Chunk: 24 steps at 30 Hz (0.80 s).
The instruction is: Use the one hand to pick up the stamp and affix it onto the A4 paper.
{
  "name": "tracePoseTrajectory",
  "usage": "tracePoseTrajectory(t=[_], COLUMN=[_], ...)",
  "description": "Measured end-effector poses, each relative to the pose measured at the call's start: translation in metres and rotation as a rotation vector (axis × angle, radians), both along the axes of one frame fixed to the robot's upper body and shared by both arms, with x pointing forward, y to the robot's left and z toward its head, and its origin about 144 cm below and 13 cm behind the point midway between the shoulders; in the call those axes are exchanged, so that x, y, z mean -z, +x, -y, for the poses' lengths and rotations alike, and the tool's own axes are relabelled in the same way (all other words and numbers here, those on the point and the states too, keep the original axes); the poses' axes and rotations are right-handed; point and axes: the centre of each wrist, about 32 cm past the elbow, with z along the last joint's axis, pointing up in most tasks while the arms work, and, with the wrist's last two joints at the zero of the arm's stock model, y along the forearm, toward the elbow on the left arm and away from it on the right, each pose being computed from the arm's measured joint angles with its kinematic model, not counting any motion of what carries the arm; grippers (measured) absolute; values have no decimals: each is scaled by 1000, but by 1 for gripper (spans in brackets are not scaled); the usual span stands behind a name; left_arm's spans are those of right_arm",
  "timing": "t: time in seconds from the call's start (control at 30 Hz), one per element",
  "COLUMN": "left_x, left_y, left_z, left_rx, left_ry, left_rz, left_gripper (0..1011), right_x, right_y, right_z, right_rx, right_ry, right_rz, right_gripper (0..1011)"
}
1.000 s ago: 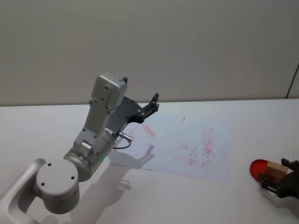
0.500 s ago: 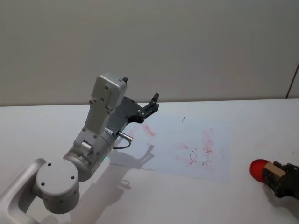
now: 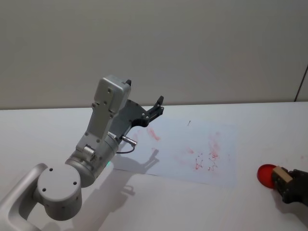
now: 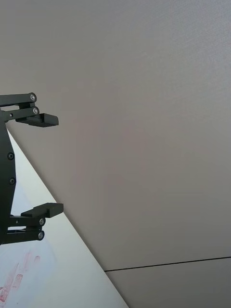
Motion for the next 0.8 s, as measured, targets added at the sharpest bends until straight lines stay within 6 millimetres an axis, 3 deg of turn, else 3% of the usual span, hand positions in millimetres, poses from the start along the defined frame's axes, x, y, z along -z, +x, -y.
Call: tracePoseTrajectory(t=[0.43, 0.8], left_x=[0, 0], left_y=[0, 0], left_z=[0, 0], left_rx=[0, 0], left_ry=[0, 0], left_rz=[0, 0], left_gripper=[1001, 1001], right_x=[-17, -31], right_y=[8, 25], right_z=[-9, -41], right_rx=[-48, -139], right_ry=[93, 235], right_rz=[86, 141], right_gripper=[219, 219])
